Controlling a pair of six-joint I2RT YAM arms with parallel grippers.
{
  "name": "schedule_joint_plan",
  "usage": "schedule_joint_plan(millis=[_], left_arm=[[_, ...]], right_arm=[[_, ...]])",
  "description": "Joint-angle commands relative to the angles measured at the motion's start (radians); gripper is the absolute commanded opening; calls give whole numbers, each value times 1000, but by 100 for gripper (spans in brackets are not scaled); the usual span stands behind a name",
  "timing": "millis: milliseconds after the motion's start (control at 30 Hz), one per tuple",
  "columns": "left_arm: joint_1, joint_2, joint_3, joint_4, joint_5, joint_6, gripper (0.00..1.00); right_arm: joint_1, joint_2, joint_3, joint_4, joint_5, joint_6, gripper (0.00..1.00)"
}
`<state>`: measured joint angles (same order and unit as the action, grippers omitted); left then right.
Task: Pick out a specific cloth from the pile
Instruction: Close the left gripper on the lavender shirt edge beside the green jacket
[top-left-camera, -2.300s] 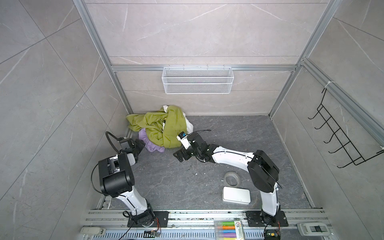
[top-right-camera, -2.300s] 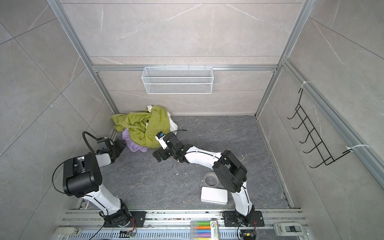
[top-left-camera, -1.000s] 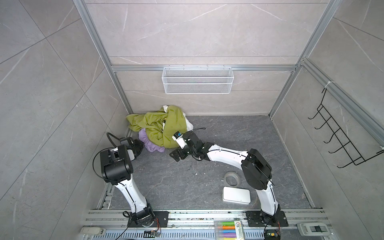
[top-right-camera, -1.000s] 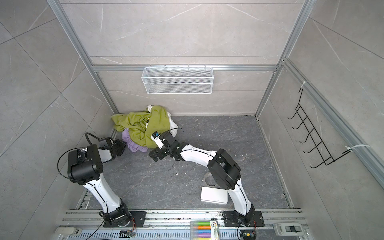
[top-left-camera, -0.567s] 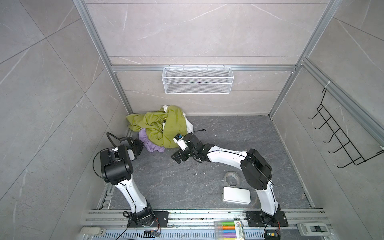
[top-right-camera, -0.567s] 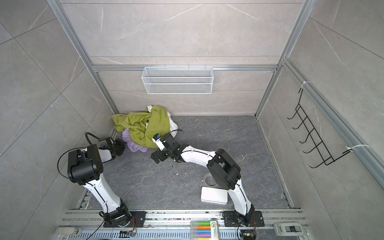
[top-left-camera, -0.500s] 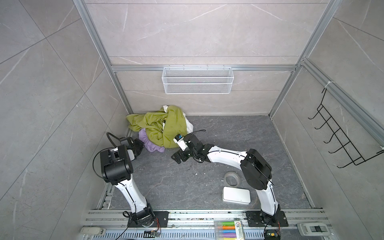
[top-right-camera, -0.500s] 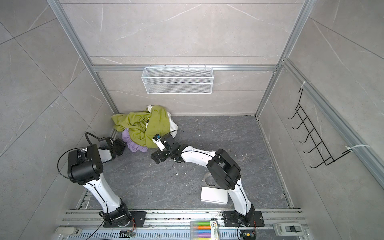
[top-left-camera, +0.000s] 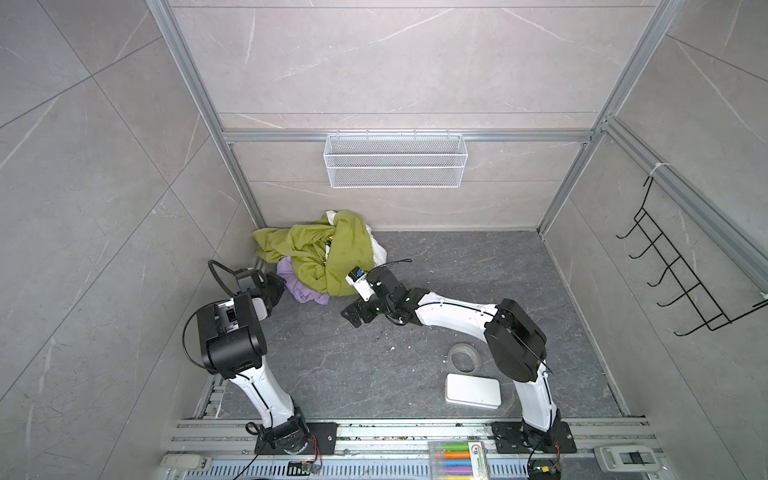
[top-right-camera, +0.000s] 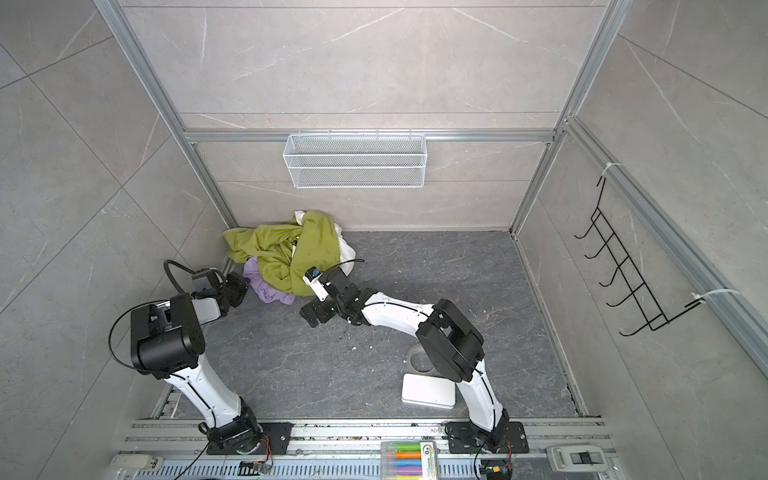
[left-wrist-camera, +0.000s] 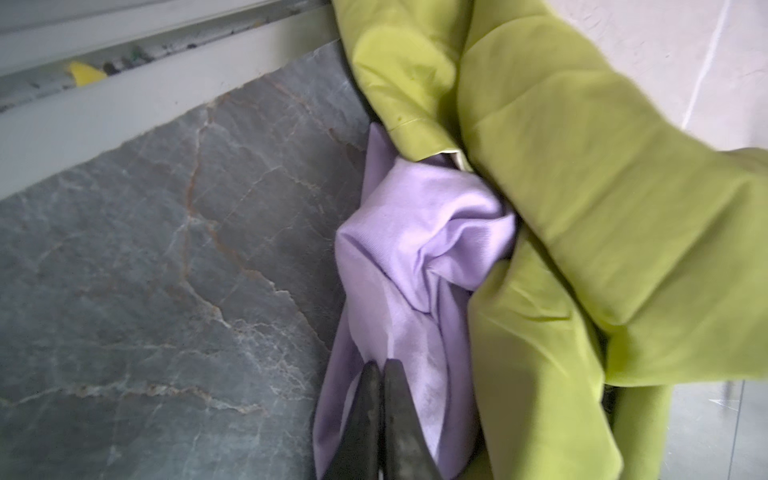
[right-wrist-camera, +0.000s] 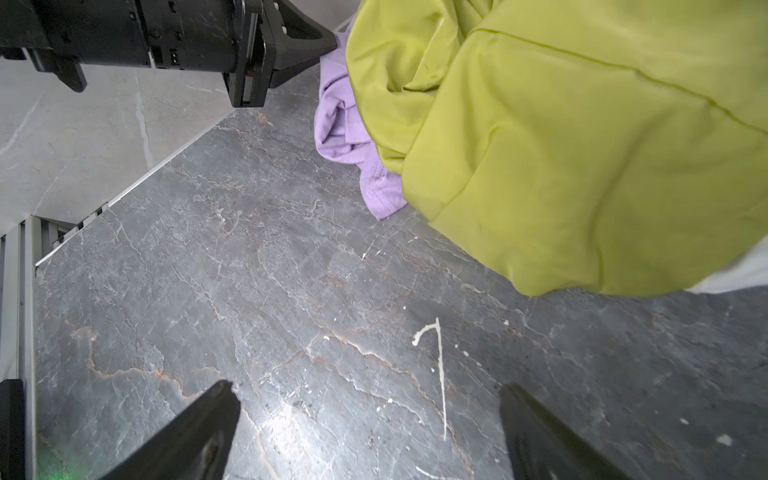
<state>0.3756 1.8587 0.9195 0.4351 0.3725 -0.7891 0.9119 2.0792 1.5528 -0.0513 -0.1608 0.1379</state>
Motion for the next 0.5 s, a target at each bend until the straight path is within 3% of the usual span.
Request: schedule_joint_plan(millis=[0,467], left_arm=[[5,-64,-6,-8,0,22,0],[4,-188,-61,-48,-76,27,0]], right_arm=[[9,-42,-5,19,19,0,100],[18,-58,-17,22,60,-5,100]])
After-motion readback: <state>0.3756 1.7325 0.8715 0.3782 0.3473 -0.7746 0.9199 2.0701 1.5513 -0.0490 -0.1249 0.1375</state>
